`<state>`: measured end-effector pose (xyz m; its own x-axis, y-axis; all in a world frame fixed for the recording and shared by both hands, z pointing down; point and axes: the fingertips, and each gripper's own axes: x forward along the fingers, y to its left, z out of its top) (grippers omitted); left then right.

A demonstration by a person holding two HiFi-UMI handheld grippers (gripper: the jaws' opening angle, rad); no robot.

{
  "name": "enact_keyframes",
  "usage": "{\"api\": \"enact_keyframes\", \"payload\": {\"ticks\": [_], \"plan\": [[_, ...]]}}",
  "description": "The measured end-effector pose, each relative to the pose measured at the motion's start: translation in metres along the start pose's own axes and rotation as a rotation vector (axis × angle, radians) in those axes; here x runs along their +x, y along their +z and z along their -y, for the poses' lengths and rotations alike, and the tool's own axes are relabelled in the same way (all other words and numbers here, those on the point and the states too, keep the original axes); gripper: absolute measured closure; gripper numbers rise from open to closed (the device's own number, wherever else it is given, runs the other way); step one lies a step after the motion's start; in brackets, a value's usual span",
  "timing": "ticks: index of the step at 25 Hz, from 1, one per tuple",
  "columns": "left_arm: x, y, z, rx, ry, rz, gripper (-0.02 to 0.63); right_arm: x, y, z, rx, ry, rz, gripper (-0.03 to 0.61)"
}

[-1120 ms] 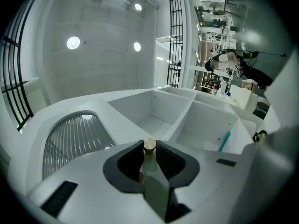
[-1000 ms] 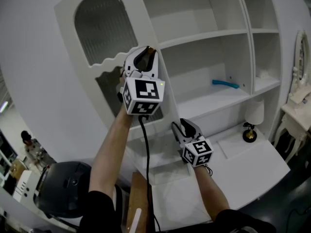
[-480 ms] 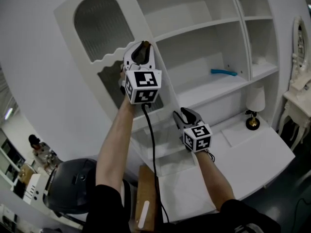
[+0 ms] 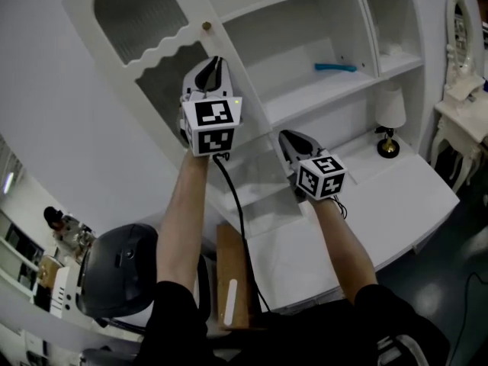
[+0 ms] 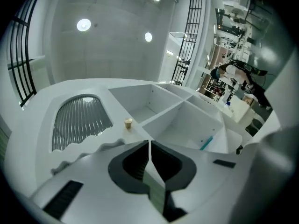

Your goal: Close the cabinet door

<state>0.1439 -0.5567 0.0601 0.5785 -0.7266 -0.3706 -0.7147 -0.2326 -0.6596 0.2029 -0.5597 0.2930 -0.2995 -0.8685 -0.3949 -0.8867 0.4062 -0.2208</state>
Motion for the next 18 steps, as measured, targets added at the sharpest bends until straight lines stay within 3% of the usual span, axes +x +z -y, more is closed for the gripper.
{"api": "enact_keyframes", "payload": {"ticks": [10,18], "plan": [[-0.080,-0.029,0.039,-0.250,-0.039,0.013,0.601,-0.067,0.011,-0.012,0.036,-0.060,0.023,0.558],[-0.137,-0.051,0.096,-0.335,-0.013,0.006,0.601,-0.109,0.018,-0.018,-0.143,-0.169,-0.036,0.558]]}}
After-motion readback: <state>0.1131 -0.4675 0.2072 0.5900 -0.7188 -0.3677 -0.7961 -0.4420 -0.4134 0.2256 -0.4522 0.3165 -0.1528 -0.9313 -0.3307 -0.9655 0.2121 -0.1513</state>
